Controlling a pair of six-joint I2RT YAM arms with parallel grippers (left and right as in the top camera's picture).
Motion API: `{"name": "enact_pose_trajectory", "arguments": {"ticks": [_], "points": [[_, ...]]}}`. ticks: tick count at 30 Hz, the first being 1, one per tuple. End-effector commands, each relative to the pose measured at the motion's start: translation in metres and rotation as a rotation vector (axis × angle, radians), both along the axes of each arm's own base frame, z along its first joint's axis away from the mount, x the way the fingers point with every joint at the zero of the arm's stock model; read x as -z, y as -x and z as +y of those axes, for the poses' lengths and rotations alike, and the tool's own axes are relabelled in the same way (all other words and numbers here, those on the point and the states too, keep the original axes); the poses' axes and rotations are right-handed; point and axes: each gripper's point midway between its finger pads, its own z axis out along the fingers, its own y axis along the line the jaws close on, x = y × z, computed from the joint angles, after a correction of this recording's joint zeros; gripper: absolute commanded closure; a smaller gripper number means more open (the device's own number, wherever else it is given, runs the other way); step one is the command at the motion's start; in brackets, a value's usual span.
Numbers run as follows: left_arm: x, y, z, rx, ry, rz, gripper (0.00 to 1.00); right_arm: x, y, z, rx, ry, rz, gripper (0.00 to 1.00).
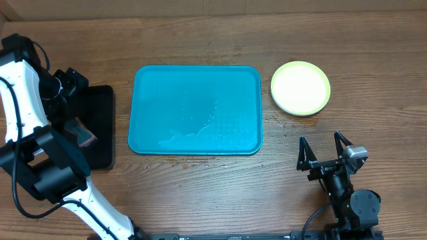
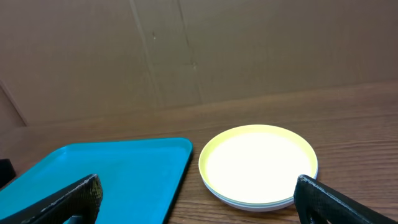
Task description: Clean dirty plates on tray and stack at the side
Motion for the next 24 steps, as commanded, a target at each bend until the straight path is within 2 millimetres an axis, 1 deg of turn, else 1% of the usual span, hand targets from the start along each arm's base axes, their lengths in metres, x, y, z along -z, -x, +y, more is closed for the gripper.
{"name": "enact_pose_trajectory", "arguments": {"ticks": [1, 10, 13, 17, 20, 23, 24], "points": [[-0.004, -0.002, 0.003, 0.008, -0.005, -0.014, 0.0, 0.002, -0.001, -0.003, 0.017, 0.007, -0.005, 0.0], [-0.004, -0.003, 0.002, 0.009, -0.006, -0.015, 0.0, 0.002, -0.001, -0.003, 0.017, 0.007, -0.005, 0.0], [-0.015, -0.003, 0.001, 0.012, -0.019, -0.039, 0.0, 0.002, -0.001, -0.003, 0.017, 0.007, -0.006, 0.0], [-0.055, -0.004, -0.01, 0.036, -0.064, -0.127, 0.0, 0.002, -0.001, -0.003, 0.017, 0.007, -0.006, 0.0], [-0.094, -0.003, -0.029, 0.075, -0.105, -0.214, 0.0, 0.002, -0.001, -0.003, 0.017, 0.007, -0.005, 0.0], [-0.133, 0.001, -0.054, 0.128, -0.142, -0.307, 0.0, 0.002, -0.001, -0.003, 0.017, 0.007, -0.005, 0.0], [-0.144, 0.003, -0.061, 0.148, -0.156, -0.329, 0.0, 0.002, -0.001, -0.003, 0.017, 0.007, -0.005, 0.0]]}}
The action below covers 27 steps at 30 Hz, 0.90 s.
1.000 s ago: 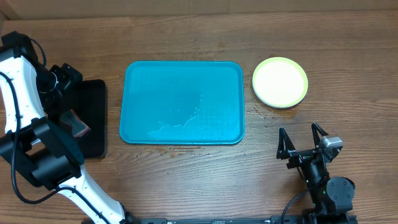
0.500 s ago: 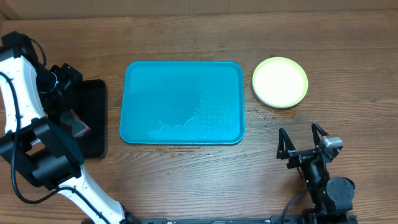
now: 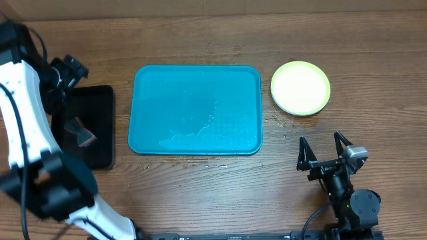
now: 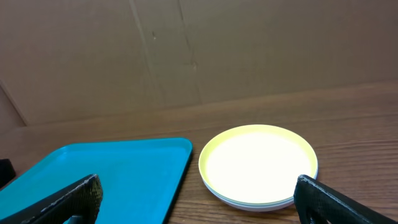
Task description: Clean dirty plates on tray and stack at the side
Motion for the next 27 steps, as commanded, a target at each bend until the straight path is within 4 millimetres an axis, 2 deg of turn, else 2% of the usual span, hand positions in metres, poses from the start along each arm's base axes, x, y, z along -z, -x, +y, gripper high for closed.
{"name": "enact_pose_trajectory", "arguments": {"ticks": [1, 3, 6, 10, 13, 17, 22, 27], "points": [[-0.064, 0.01, -0.029, 0.09, -0.093, -0.145, 0.0, 0.002, -0.001, -0.003, 0.017, 0.007, -0.005, 0.0], [-0.083, 0.018, -0.044, 0.124, -0.126, -0.18, 0.0, 0.002, -0.001, -0.003, 0.017, 0.007, -0.005, 0.0], [-0.097, 0.028, -0.072, 0.188, -0.148, -0.201, 0.0, 0.002, -0.001, -0.003, 0.017, 0.007, -0.005, 0.0], [-0.103, 0.044, -0.091, 0.234, -0.272, -0.218, 0.0, 0.002, -0.001, -0.003, 0.017, 0.007, -0.005, 0.0], [-0.102, 0.06, -0.111, 0.275, -0.322, -0.33, 0.0, 0.002, -0.001, -0.003, 0.017, 0.007, -0.005, 0.0], [-0.084, 0.08, -0.117, 0.274, -0.336, -0.45, 0.01, 0.002, -0.001, -0.003, 0.017, 0.007, -0.005, 0.0], [-0.042, 0.133, -0.114, 0.254, -0.345, -0.471, 0.0, 0.002, -0.001, -0.003, 0.017, 0.007, -0.005, 0.0], [-0.014, 0.169, -0.111, 0.234, -0.366, -0.501, 0.0, 0.002, -0.001, -0.003, 0.017, 0.007, -0.005, 0.0]]}}
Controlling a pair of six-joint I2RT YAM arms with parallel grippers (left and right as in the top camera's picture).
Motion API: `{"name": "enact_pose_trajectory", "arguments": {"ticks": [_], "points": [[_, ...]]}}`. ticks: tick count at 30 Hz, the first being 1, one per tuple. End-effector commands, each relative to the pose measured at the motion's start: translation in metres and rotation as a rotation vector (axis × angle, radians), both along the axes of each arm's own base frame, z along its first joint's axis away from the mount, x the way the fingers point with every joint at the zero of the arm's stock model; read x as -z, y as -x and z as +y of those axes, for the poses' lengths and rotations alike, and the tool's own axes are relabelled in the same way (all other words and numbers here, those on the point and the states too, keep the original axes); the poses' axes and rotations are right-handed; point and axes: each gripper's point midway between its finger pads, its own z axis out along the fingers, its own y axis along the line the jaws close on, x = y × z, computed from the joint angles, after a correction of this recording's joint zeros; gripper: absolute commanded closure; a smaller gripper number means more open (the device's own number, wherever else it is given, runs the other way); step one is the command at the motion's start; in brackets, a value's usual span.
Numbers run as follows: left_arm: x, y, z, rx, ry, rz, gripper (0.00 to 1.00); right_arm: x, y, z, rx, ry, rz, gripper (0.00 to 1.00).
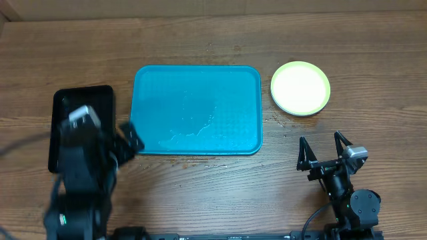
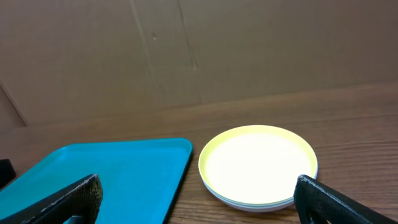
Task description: Clean dirty plates on tray and stack at the side
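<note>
The teal tray [image 1: 197, 110] lies mid-table, bare except for a wet smear; its corner shows in the right wrist view [image 2: 106, 174]. A stack of plates with a yellow-green rim [image 1: 300, 88] sits on the table right of the tray, also seen close up [image 2: 258, 165]. My right gripper [image 1: 325, 148] stands open in front of the stack with nothing between its fingers [image 2: 74, 199]. My left gripper [image 1: 127, 140] is low at the tray's front left corner, blurred, its jaws unclear.
A black tub [image 1: 100, 93] stands left of the tray, its front half covered by my left arm [image 1: 80, 167]. A cardboard wall rises behind the table.
My left arm was stretched up along the far left edge over the black tub; now it sits low at the front left, covering part of the tub. The right arm has not moved.
My left gripper was at the black tub's back left corner, with a small pinkish-grey item lying in the tub. Then the arm stood further back and left, the item still in the tub. Now the arm is drawn in at the front left. Plates stayed stacked.
</note>
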Motion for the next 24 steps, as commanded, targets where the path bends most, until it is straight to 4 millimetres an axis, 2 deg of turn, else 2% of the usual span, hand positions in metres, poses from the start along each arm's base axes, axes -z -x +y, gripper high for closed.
{"name": "enact_pose_trajectory", "arguments": {"ticks": [1, 4, 7, 11, 15, 24], "points": [[0.015, 0.017, 0.008, -0.026, -0.042, -0.033, 0.01, 0.002, -0.001, -0.003, 0.017, 0.007, -0.003, 0.0], [0.027, 0.022, 0.008, -0.029, -0.047, -0.069, 0.0, 0.002, -0.001, -0.003, 0.017, 0.007, -0.003, 0.0], [0.039, 0.014, 0.008, -0.005, -0.076, -0.14, 0.01, 0.002, -0.001, -0.003, 0.017, 0.007, -0.003, 0.0], [0.052, -0.002, -0.006, 0.095, -0.093, -0.273, 0.0, 0.002, -0.001, -0.003, 0.017, 0.007, -0.003, 0.0], [0.06, -0.008, -0.018, 0.178, -0.108, -0.394, 0.0, 0.002, -0.001, -0.003, 0.017, 0.007, -0.003, 0.0], [0.041, -0.017, -0.027, 0.244, -0.182, -0.637, 0.0, 0.002, -0.001, -0.003, 0.017, 0.007, -0.003, 0.0]]}}
